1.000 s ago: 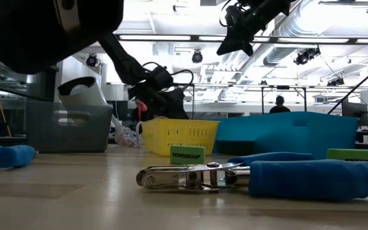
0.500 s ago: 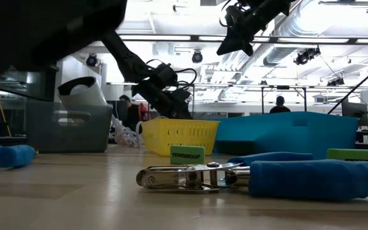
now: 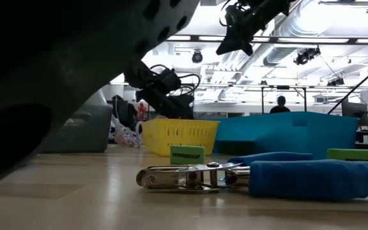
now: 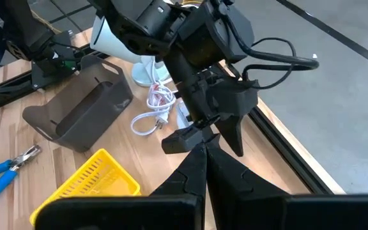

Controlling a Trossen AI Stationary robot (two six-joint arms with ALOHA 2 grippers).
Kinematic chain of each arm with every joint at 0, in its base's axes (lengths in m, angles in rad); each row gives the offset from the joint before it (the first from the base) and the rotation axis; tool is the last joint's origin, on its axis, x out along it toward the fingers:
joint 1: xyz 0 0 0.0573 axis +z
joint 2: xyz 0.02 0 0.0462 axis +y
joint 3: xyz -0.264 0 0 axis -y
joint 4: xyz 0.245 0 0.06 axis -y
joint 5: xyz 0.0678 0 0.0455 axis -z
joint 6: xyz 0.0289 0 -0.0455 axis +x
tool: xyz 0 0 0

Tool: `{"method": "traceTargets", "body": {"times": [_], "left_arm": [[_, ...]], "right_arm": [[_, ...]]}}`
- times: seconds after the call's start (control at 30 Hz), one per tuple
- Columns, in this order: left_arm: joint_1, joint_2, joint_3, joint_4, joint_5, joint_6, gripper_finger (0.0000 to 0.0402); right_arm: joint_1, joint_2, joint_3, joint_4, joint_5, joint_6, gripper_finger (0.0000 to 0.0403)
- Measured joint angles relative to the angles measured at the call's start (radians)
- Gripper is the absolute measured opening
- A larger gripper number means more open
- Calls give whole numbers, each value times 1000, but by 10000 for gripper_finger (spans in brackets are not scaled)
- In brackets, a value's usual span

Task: Pick & Place School Supplies
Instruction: Put the crayons box into the blue bin

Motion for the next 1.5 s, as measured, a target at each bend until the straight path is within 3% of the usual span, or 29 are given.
{"method": "traceTargets", "body": {"times": [0.83,1.5], "left_arm": [[0,48,5,33,125,-2,212],[0,48,5,-4,145,-48,208]], "right_arm": [[0,0,0,3,-1,0,2],[0,0,0,3,-1,0,2]]}}
